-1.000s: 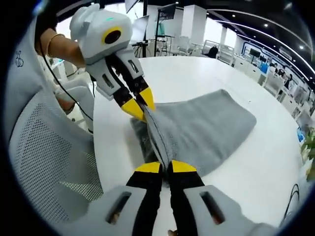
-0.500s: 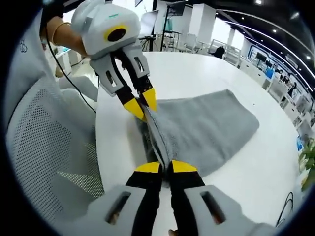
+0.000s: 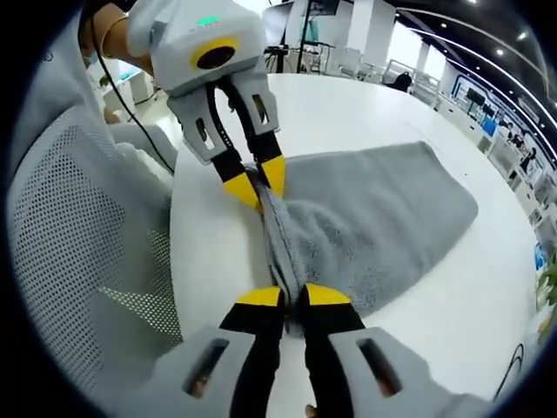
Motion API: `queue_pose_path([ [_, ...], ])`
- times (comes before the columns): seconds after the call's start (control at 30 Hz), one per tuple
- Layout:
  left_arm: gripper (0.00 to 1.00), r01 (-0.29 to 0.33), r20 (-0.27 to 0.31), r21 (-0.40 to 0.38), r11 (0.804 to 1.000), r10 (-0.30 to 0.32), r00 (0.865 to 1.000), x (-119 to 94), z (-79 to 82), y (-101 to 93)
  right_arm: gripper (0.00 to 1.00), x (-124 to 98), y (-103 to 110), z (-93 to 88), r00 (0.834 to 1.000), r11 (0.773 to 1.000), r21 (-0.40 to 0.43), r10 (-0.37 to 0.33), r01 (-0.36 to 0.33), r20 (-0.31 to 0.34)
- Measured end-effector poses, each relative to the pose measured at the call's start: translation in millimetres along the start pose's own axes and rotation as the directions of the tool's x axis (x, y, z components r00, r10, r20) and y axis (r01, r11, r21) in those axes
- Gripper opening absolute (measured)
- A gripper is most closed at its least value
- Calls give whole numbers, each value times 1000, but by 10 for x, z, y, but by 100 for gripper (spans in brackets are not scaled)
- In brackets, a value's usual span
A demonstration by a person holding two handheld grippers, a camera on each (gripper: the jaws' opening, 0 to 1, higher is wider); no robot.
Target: Fold the towel on the table until its edges align and the towel forms a compact rectangular stack.
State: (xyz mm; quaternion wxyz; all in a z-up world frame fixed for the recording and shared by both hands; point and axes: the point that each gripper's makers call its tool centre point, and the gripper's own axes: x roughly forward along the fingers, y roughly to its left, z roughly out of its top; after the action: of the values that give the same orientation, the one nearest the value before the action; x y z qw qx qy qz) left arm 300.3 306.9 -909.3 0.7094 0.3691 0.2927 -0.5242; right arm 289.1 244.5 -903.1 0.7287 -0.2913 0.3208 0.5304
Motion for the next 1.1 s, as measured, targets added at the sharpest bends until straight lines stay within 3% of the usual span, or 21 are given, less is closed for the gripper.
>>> queue_pose_path([
  [0.3, 9, 48, -13, 42, 998, -48, 999, 21, -24, -29, 12, 34, 42, -56, 999, 1000, -14, 27, -28, -22],
  [0.47, 10, 76, -8, 28, 997, -76, 997, 24, -29, -28, 16, 47, 72, -66, 998, 999, -23, 48, -49, -29],
  [0.63, 15, 94, -8, 20, 995, -94, 996, 29, -32, -73, 13, 63, 51, -77, 999, 999, -28, 36, -37, -35],
  [0.73, 15, 85, -8, 36, 996, -85, 996, 31, -36, -82, 12, 76, 30, -78, 999, 999, -30, 21, -22, -32],
  [0.8, 13, 65, -4, 25, 998, -65, 998, 39, -35, -48, 11, 82, 27, -82, 999, 992, -129, 0, -5, -39],
  [0.87, 11, 53, -1, 23, 998, -53, 999, 53, -29, -41, 11, 84, 40, -86, 999, 985, -169, -25, 18, -42],
  [1.1, 8, -6, 25, -18, 1000, 6, 1000, 58, -15, -32, 6, 103, 37, -74, 995, 973, -213, -98, 90, -23],
])
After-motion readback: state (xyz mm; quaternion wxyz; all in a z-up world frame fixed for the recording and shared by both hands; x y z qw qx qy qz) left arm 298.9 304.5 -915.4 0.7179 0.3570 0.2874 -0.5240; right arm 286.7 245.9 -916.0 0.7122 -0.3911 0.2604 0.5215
